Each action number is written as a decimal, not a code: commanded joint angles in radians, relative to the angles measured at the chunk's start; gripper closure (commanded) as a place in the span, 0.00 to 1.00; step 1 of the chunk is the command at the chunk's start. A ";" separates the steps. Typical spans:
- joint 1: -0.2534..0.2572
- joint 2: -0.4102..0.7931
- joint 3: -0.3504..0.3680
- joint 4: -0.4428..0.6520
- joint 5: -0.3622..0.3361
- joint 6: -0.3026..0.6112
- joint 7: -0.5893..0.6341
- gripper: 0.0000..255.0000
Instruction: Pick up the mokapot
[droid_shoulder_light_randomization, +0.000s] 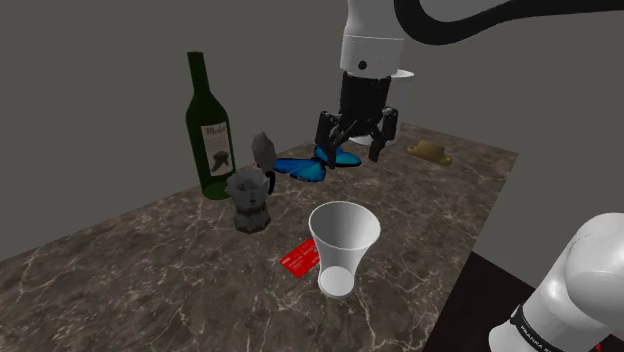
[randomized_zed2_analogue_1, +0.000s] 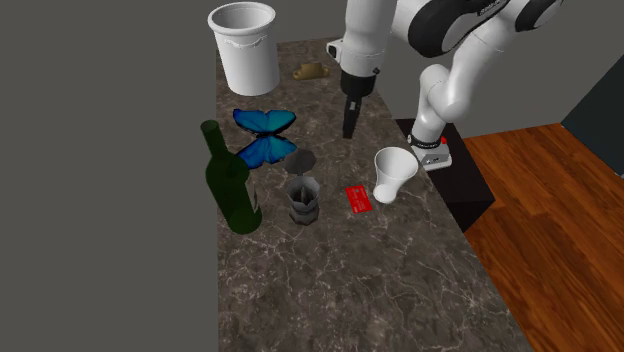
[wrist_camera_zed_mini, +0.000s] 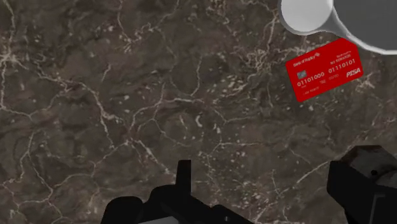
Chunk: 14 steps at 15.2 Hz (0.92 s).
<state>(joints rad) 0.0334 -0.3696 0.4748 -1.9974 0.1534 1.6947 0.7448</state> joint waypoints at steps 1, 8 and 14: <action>-0.006 0.079 0.052 0.070 -0.023 0.004 0.086 0.00; 0.026 0.415 0.201 0.383 -0.201 -0.042 0.393 0.00; 0.213 0.770 0.219 0.788 -0.421 -0.184 0.620 0.00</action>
<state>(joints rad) 0.2050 0.3348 0.6965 -1.2896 -0.2278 1.5401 1.3271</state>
